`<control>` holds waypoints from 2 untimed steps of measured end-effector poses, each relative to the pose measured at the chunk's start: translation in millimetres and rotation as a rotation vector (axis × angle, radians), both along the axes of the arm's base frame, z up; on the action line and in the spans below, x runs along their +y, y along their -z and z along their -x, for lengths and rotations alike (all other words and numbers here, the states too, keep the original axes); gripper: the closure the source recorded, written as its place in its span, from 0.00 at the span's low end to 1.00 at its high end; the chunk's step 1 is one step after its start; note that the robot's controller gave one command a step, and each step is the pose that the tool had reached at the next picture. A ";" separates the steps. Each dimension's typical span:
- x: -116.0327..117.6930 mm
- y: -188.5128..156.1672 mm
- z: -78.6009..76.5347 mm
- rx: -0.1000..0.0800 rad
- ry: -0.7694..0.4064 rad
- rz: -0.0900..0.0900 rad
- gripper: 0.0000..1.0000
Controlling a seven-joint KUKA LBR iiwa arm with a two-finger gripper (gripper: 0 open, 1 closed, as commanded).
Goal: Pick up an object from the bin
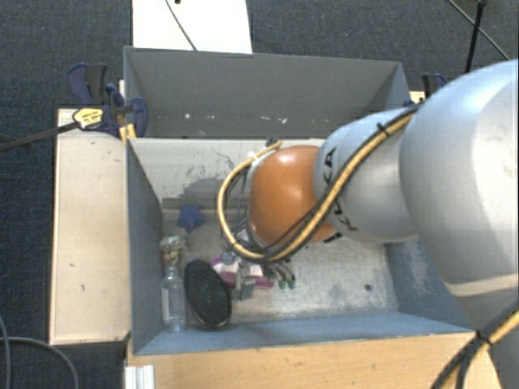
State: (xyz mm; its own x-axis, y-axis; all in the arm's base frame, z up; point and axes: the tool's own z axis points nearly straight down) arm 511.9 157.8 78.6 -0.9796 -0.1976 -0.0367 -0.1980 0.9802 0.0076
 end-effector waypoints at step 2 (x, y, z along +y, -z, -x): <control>-1.0 -73.4 -15.8 0.039 0.333 0.010 1.00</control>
Offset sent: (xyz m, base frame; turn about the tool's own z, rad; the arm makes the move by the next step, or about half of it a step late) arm -0.0103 0.0003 0.1605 0.0325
